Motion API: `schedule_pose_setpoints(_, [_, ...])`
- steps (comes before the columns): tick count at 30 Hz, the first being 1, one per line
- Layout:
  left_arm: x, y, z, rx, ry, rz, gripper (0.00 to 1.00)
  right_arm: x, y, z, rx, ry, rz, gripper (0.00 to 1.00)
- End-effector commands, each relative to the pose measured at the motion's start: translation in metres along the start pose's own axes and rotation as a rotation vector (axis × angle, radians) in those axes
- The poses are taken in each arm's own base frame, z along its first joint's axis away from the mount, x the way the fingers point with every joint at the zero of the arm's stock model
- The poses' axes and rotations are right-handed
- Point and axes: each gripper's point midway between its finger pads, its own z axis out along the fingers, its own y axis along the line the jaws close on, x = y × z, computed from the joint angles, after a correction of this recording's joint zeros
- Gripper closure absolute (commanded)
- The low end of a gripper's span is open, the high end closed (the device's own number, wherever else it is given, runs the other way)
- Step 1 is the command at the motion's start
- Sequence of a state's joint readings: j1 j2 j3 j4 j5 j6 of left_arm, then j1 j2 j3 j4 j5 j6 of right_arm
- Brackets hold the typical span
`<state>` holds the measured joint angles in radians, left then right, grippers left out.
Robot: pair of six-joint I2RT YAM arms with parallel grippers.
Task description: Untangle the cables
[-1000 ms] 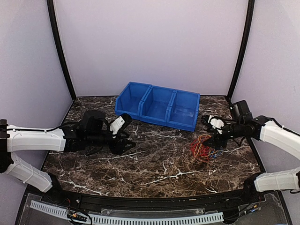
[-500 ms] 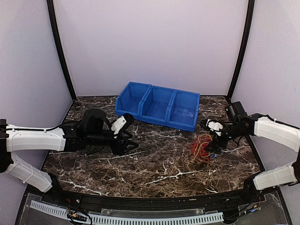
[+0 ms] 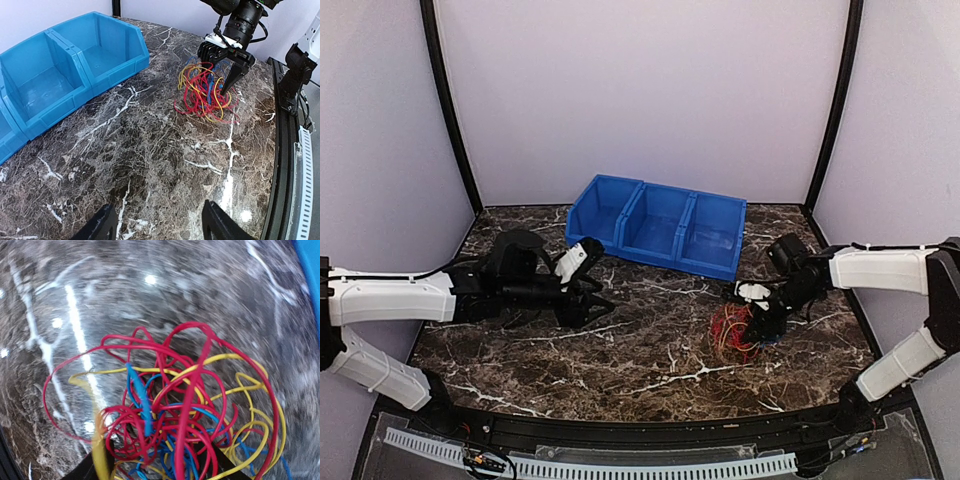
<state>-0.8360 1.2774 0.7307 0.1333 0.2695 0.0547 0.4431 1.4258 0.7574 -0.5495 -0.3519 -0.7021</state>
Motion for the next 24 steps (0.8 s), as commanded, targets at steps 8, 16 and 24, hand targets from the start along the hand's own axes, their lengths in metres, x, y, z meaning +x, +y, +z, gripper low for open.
schedule_pose_setpoints(8, [-0.029, -0.009, -0.009, 0.02, -0.102, -0.076, 0.4, -0.077, 0.076, -0.002, -0.238, -0.061, -0.225, 0.38])
schedule_pose_setpoints(16, [-0.031, -0.07, 0.011, 0.142, -0.113, -0.106, 0.44, -0.073, 0.048, -0.048, -0.05, -0.156, -0.199, 0.16])
schedule_pose_setpoints(24, [-0.003, -0.132, 0.062, 0.24, 0.082, -0.151, 0.51, -0.048, 0.044, -0.052, 0.015, -0.191, -0.14, 0.3])
